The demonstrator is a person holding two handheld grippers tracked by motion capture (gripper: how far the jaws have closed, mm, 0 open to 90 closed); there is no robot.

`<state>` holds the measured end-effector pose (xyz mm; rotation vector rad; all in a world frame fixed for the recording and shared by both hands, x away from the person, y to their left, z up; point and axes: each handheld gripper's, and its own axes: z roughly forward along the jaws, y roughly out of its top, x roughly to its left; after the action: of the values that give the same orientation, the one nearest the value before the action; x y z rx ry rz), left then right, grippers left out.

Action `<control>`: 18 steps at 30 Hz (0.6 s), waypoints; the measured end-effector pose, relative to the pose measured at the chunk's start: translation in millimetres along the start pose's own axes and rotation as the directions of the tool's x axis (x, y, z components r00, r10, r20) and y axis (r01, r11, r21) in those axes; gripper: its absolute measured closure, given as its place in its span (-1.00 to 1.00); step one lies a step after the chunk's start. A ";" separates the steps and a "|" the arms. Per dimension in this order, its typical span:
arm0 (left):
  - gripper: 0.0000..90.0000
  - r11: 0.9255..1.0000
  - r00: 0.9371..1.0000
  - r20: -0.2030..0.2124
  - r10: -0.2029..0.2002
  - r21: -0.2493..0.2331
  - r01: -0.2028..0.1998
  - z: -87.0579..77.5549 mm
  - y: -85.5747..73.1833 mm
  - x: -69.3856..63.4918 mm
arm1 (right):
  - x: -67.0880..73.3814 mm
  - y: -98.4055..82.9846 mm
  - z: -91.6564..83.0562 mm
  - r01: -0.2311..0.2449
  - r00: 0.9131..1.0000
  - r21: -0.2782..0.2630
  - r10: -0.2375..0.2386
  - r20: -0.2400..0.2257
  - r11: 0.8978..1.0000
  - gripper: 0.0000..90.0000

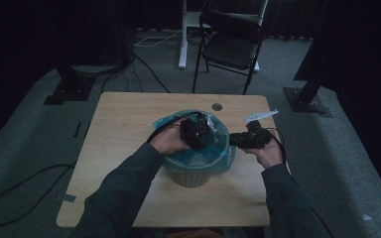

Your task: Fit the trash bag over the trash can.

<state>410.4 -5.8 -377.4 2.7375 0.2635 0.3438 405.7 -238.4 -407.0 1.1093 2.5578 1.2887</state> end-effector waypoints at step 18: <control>0.31 0.995 0.999 0.032 0.041 0.084 -0.044 9.7 2.9 -3.7 | 0.3 0.2 -0.7 0.001 1.000 -0.002 -0.001 -0.004 1.000 0.33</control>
<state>410.0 -12.6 -385.8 2.8329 0.2168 0.3092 405.4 -238.6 -406.3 1.1056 2.5591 1.2948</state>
